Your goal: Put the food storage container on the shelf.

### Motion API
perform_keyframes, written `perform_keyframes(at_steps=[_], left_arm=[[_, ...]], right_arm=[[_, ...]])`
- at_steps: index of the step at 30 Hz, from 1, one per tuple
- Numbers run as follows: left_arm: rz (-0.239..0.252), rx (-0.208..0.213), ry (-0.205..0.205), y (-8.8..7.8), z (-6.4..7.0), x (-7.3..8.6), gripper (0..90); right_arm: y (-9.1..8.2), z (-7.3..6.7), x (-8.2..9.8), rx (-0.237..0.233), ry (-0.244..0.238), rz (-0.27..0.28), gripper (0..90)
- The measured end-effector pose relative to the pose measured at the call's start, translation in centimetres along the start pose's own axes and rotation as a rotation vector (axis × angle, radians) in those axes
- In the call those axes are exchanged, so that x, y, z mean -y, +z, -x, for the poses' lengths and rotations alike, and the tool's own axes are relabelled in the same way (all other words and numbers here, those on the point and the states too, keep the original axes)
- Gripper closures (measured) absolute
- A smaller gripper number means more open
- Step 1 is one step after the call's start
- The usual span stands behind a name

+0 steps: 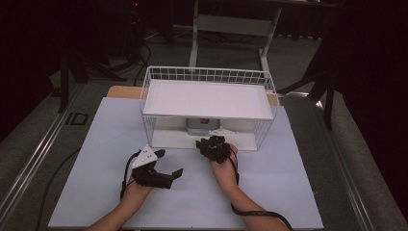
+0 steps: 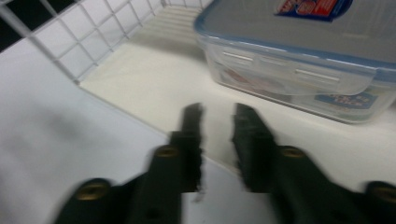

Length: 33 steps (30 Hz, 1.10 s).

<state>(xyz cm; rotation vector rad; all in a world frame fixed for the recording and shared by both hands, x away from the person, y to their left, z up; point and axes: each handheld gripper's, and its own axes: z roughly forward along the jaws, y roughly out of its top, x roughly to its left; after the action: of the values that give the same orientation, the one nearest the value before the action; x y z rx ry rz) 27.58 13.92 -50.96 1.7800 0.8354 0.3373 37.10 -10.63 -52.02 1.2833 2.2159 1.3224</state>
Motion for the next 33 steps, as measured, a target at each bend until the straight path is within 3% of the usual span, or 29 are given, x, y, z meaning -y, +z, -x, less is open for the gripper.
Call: perform_keyframes(at_steps=[5, 9, 14, 16, 18, 22, 26, 31, 33], left_arm=[[0.001, 0.016, 0.001, 0.1, 0.1, -0.3, 1.5], [0.005, 0.030, 0.020, 0.1, 0.5, -0.8, 1.5], [0.003, 0.049, 0.033, 0.1, 0.8, -1.4, 1.5], [0.007, 0.061, 0.040, -0.1, 0.9, -1.7, 1.5], [0.013, 0.067, 0.037, -0.2, 0.9, -1.8, 1.5], [0.034, 0.076, 0.022, -0.5, 0.8, -1.9, 1.5], [0.024, 0.066, 0.044, -0.6, 0.8, -2.0, 1.5], [0.013, 0.061, 0.043, -1.2, 0.7, -2.0, 1.5], [0.015, 0.059, 0.040, -1.6, 0.5, -1.9, 1.5]], right_arm=[[-1.5, -0.1, 0.6, -0.031, -0.004, 0.041, 33.0], [-3.0, 0.2, 1.1, -0.083, 0.015, 0.072, 18.8], [-4.3, 0.3, 1.2, -0.099, -0.009, 0.072, 15.0], [-5.3, 0.5, 1.3, -0.102, -0.060, 0.081, 15.3], [-5.8, 0.4, 1.4, -0.096, -0.077, 0.083, 15.3], [-6.8, 0.3, 1.5, -0.098, -0.091, 0.092, 15.4], [-7.7, 0.3, 1.6, -0.113, -0.082, 0.096, 16.1], [-9.3, 0.2, 2.0, -0.113, -0.121, 0.102, 16.1], [-9.8, 0.3, 2.3, -0.133, -0.129, 0.096, 16.1]])
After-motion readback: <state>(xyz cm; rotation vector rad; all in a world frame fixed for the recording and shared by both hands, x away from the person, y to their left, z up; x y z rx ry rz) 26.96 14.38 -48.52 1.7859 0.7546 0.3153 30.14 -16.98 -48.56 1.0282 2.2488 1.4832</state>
